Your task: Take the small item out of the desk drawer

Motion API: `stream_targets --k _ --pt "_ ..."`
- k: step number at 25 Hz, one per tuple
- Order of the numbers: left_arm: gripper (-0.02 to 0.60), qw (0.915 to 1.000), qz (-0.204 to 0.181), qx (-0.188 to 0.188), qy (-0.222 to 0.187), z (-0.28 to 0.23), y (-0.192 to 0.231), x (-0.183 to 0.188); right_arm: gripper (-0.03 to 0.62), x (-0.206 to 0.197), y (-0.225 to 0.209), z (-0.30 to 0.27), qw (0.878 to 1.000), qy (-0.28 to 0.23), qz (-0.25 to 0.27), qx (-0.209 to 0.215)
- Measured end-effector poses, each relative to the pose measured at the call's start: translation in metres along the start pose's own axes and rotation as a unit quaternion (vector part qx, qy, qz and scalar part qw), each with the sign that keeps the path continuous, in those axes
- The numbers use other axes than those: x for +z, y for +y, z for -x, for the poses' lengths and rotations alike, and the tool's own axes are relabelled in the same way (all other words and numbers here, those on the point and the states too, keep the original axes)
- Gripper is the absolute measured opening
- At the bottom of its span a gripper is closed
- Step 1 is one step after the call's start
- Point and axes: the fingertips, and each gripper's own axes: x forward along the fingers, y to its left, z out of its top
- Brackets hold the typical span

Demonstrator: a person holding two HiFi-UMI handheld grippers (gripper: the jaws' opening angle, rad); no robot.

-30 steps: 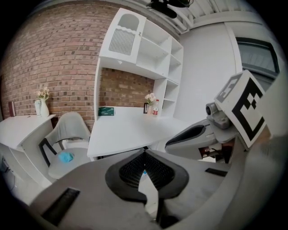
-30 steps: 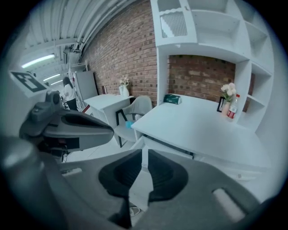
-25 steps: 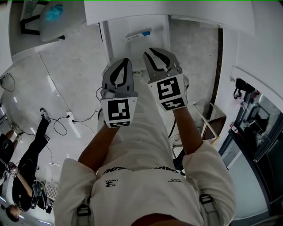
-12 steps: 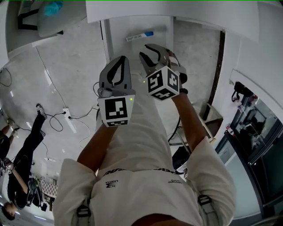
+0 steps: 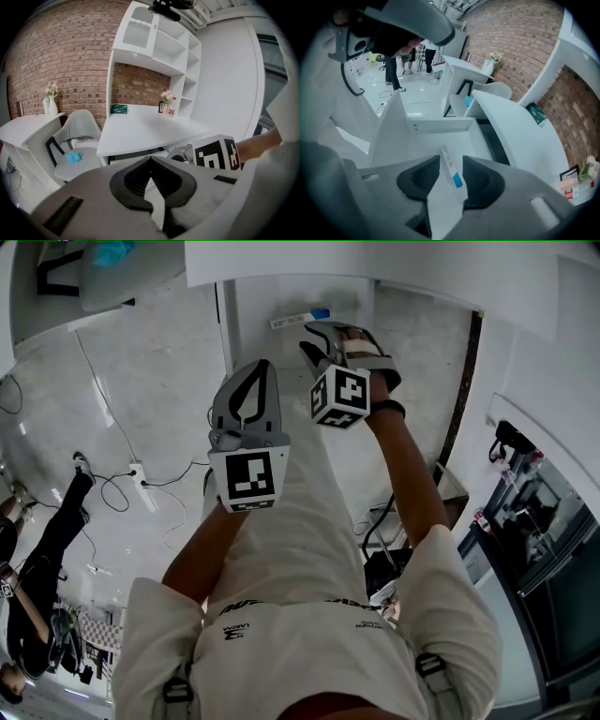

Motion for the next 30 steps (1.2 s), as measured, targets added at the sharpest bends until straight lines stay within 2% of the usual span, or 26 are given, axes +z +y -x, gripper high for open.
stream_targets --k 8,20,30 --pt "-0.003 1.0000 0.004 -0.001 0.004 -0.009 -0.006 -0.002 0.146 -0.011 0.007 -0.031 0.998 0.009 0.057 0.039" --pt "-0.003 0.9997 0.000 -0.016 0.019 -0.017 -0.015 -0.006 0.158 -0.032 0.004 -0.081 0.993 0.035 0.081 0.081" --pt "-0.003 0.9996 0.003 -0.012 0.025 -0.017 -0.012 -0.009 0.158 -0.047 0.011 -0.107 0.987 0.057 0.113 0.102"
